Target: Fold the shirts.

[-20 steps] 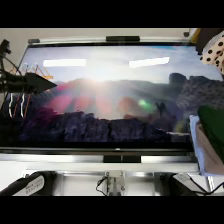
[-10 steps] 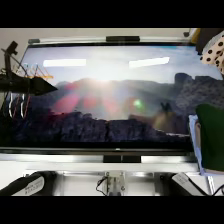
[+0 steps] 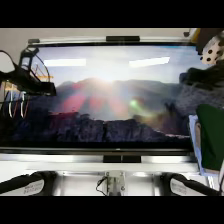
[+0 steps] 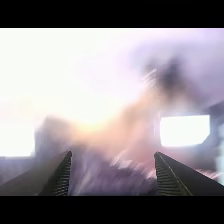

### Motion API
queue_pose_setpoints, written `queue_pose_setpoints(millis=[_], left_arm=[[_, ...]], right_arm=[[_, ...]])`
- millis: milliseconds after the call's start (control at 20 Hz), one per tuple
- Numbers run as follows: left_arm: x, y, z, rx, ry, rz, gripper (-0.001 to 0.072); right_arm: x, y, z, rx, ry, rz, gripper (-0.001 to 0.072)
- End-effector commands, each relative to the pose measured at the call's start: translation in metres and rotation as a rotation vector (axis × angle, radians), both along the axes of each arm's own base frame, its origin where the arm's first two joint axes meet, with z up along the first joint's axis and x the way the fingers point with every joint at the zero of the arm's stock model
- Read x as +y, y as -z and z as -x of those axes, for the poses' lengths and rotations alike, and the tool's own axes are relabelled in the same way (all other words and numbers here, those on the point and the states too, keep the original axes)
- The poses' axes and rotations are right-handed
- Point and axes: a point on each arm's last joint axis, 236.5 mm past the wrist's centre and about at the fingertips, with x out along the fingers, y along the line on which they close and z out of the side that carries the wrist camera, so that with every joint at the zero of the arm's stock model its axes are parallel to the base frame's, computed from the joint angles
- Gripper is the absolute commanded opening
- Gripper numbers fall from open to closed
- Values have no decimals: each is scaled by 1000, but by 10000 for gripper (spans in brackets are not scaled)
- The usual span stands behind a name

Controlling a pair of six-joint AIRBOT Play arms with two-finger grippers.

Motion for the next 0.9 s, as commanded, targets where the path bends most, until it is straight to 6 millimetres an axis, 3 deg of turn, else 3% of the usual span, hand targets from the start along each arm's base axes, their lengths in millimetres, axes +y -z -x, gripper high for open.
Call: queue_pose_setpoints(millis=[0,100,250,850], left_arm=[[4,32,30,51,-19,-33,720],[5,42,49,50,-27,-19,720],[6,44,53,57,-25,-21,720],[4,43,47,33,-23,-16,720]], right_arm=[[67,40,23,234,-91,-18,617],[84,43,18,213,-133,-11,617],[104,42,20,201,-178,-22,617],[108,42,21,202,-186,-31,617]])
